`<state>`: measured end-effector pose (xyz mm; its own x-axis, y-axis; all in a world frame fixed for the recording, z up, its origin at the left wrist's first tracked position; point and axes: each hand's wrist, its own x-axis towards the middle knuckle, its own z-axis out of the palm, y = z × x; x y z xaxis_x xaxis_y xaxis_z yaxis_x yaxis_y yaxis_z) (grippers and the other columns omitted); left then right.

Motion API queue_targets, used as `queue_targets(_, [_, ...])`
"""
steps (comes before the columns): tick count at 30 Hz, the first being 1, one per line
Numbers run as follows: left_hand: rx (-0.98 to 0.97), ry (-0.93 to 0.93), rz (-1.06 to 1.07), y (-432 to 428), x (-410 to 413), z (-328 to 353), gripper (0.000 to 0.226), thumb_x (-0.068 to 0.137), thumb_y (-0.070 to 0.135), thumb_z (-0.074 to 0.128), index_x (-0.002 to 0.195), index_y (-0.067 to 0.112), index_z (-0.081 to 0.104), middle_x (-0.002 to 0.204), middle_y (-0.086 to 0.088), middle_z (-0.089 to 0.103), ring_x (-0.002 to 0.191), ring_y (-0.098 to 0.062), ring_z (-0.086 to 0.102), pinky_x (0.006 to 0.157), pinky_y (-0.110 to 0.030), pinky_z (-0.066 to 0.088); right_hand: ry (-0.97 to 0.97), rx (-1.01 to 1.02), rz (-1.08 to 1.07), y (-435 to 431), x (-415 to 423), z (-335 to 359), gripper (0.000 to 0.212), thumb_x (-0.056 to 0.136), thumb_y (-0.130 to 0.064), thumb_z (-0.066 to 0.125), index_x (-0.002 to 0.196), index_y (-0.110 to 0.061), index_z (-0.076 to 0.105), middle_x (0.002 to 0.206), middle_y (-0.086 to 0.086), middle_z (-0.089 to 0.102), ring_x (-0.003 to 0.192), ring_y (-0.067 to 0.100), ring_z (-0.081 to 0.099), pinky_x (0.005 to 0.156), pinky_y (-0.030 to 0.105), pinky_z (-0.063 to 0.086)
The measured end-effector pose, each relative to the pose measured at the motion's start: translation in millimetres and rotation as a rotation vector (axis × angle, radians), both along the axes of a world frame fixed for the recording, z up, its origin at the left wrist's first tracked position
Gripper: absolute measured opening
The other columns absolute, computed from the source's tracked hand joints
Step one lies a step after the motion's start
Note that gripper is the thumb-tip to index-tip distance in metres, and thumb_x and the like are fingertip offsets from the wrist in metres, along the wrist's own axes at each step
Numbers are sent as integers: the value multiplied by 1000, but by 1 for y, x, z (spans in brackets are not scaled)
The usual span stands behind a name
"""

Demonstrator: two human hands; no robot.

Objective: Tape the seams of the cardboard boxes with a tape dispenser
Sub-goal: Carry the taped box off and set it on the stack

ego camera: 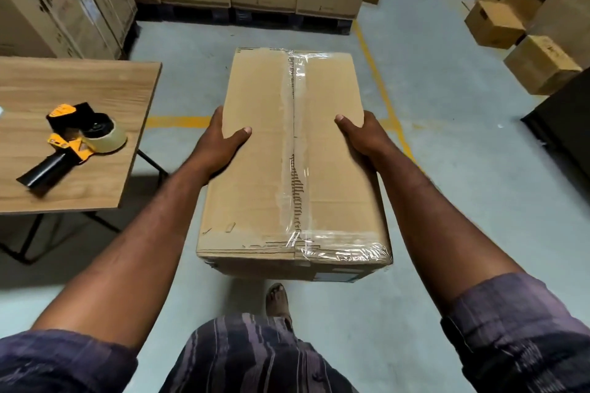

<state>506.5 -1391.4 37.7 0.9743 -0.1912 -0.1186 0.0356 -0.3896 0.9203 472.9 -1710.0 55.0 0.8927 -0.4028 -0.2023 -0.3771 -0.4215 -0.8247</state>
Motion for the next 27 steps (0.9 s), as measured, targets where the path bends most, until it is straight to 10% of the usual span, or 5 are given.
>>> queue_targets(12, [98, 31, 36, -124, 92, -32, 89, 95, 49, 62, 161, 27, 7, 159, 10, 34, 141, -12, 39, 112, -27, 32, 29, 32, -28, -113, 84, -34, 69, 91, -57, 66, 146, -21, 46, 134, -2, 65, 120, 18, 62, 107, 38, 48])
queue_targets(18, [123, 101, 61, -167, 121, -66, 94, 80, 72, 60, 156, 39, 15, 153, 11, 45, 135, -17, 49, 114, -44, 40, 59, 83, 0, -162, 127, -71, 80, 81, -64, 66, 145, -20, 45, 132, 0, 65, 118, 20, 63, 106, 43, 50])
queue_targets(27, [306, 224, 53, -270, 170, -131, 89, 88, 63, 59, 157, 31, 12, 152, 5, 47, 133, -25, 51, 110, -43, 41, 158, 107, 55, -260, 174, -139, 61, 97, -47, 64, 149, -21, 43, 136, 0, 63, 121, 19, 60, 91, 21, 40])
